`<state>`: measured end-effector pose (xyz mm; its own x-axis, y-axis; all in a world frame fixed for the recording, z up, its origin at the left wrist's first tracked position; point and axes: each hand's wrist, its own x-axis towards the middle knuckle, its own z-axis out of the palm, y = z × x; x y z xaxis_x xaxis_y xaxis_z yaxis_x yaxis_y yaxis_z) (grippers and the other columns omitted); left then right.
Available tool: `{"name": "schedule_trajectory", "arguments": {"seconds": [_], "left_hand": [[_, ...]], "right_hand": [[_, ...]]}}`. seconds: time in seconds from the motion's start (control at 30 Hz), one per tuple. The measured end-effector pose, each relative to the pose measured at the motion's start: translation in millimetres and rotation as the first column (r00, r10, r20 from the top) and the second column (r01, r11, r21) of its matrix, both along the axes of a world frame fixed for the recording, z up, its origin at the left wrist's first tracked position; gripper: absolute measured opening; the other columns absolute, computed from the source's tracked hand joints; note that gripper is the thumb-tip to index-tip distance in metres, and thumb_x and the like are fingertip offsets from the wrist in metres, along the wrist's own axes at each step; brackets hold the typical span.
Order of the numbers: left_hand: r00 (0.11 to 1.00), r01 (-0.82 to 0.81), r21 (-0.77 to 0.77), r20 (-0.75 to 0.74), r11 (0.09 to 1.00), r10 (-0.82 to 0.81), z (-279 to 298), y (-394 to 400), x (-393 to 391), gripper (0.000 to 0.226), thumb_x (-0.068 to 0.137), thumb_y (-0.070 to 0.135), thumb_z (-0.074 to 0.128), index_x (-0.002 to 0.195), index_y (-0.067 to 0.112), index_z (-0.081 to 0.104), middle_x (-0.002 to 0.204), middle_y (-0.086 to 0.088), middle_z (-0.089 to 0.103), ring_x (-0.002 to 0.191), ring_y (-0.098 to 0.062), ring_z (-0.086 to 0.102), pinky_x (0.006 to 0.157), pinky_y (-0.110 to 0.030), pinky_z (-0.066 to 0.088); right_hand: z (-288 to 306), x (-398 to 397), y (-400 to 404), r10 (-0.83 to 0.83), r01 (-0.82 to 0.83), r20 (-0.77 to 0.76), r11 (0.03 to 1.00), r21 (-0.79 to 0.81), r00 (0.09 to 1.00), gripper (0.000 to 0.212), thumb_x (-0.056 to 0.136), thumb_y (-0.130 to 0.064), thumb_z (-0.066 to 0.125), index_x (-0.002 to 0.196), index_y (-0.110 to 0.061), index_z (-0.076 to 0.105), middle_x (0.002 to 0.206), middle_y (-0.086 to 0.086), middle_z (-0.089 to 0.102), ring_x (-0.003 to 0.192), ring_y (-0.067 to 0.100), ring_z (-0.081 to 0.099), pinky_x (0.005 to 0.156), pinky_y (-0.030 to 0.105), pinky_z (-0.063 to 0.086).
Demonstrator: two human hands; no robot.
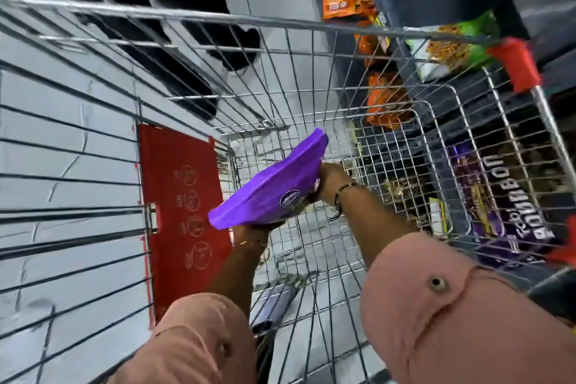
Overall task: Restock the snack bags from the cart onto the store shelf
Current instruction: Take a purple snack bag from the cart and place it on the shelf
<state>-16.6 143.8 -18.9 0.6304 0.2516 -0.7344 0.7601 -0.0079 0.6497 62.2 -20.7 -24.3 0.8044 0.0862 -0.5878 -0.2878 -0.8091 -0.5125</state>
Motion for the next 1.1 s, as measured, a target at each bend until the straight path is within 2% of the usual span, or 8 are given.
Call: {"name": "schedule_trajectory", "arguments": {"seconds": [0.23, 0.33, 0.53, 0.67, 0.77, 0.87, 1.0, 1.1], "left_hand": [[0.97, 0.194, -0.02, 0.151, 0.981, -0.189, 52.1, -14.3, 14.7, 0.049, 0.062, -0.024, 0.068, 0.108, -0.016, 0.054, 0.096, -0.015, 0.06, 0.085, -0.023, 0.052, 0.045, -0.008, 0.047], [0.93, 0.289, -0.094, 0.265, 0.953, -0.256, 103.3, -36.6, 29.1, 0.024, 0.07, -0.021, 0.062, 0.083, -0.001, 0.067, 0.06, 0.002, 0.068, 0.056, -0.004, 0.059, 0.043, -0.01, 0.044], [0.829, 0.388, -0.261, 0.518, 0.884, -0.211, 254.5, -78.5, 47.7, 0.036, 0.082, -0.016, 0.046, 0.087, 0.019, 0.045, 0.051, 0.008, 0.055, 0.049, -0.007, 0.061, 0.049, -0.022, 0.047], [0.594, 0.543, -0.108, 0.75, 0.833, -0.29, 377.5, -108.3, 39.7, 0.019, 0.076, 0.0, 0.067, 0.075, 0.018, 0.06, 0.063, -0.001, 0.06, 0.06, -0.02, 0.052, 0.055, -0.028, 0.045], [0.412, 0.631, -0.02, 0.855, 0.776, -0.314, 461.7, -134.9, 27.1, 0.007, 0.075, 0.015, 0.07, 0.072, 0.021, 0.068, 0.062, 0.001, 0.06, 0.059, -0.017, 0.047, 0.053, -0.024, 0.044], [0.294, 0.614, 0.06, 0.908, 0.787, -0.298, 537.8, -166.1, 12.8, 0.017, 0.07, 0.035, 0.073, 0.064, 0.023, 0.063, 0.058, 0.009, 0.06, 0.056, -0.012, 0.055, 0.058, -0.024, 0.05], [0.141, 0.736, 0.045, 0.966, 0.675, -0.218, 611.2, -226.8, -18.5, 0.012, 0.078, 0.031, 0.069, 0.074, 0.02, 0.066, 0.063, 0.005, 0.065, 0.053, -0.011, 0.051, 0.056, -0.021, 0.048], [0.049, 0.793, 0.064, 0.985, 0.606, -0.168, 640.9, -280.5, -51.6, 0.008, 0.084, 0.019, 0.063, 0.086, 0.013, 0.067, 0.046, 0.017, 0.064, 0.04, 0.006, 0.05, 0.042, -0.01, 0.044]], "right_hand": [[65.5, -17.7, -50.3, -0.186, 0.188, -0.03, 0.955, 0.23, 0.982, 0.048, 0.056, -0.005, 0.08, 0.099, -0.02, 0.065, 0.102, 0.007, 0.071, 0.092, 0.018, 0.06, 0.089, 0.029, 0.051], [118.1, -27.5, -78.9, -0.289, 0.261, 0.05, 0.916, 0.305, 0.956, 0.049, 0.058, -0.009, 0.084, 0.1, -0.013, 0.061, 0.097, 0.0, 0.069, 0.095, 0.021, 0.061, 0.083, 0.013, 0.05], [268.8, -56.6, -125.8, -0.415, 0.281, 0.361, 0.886, 0.369, 0.835, 0.043, 0.068, -0.014, 0.081, 0.107, -0.012, 0.062, 0.104, 0.012, 0.071, 0.093, 0.022, 0.064, 0.09, 0.039, 0.051], [389.7, -87.7, -151.4, -0.523, 0.308, 0.586, 0.848, 0.431, 0.618, 0.042, 0.069, -0.017, 0.081, 0.106, -0.011, 0.061, 0.098, 0.009, 0.071, 0.084, 0.015, 0.065, 0.081, 0.035, 0.054], [485.2, -124.8, -168.0, -0.484, 0.32, 0.761, 0.871, 0.372, 0.431, 0.048, 0.065, -0.044, 0.078, 0.101, -0.017, 0.062, 0.095, 0.016, 0.073, 0.082, 0.018, 0.064, 0.082, 0.047, 0.055], [565.6, -165.3, -186.1, -0.403, 0.416, 0.889, 0.862, 0.289, 0.218, 0.056, 0.058, -0.073, 0.064, 0.094, -0.031, 0.059, 0.086, 0.0, 0.073, 0.085, 0.022, 0.067, 0.076, 0.039, 0.054], [632.9, -223.1, -220.5, -0.277, 0.534, 0.96, 0.806, 0.254, -0.038, 0.055, 0.06, -0.08, 0.055, 0.081, -0.029, 0.051, 0.059, -0.011, 0.055, 0.066, 0.019, 0.055, 0.06, 0.028, 0.041], [656.1, -267.3, -252.2, -0.278, 0.608, 0.955, 0.743, 0.279, -0.098, 0.058, 0.061, -0.078, 0.056, 0.08, -0.024, 0.052, 0.068, -0.002, 0.059, 0.07, 0.024, 0.055, 0.064, 0.037, 0.046]]}}
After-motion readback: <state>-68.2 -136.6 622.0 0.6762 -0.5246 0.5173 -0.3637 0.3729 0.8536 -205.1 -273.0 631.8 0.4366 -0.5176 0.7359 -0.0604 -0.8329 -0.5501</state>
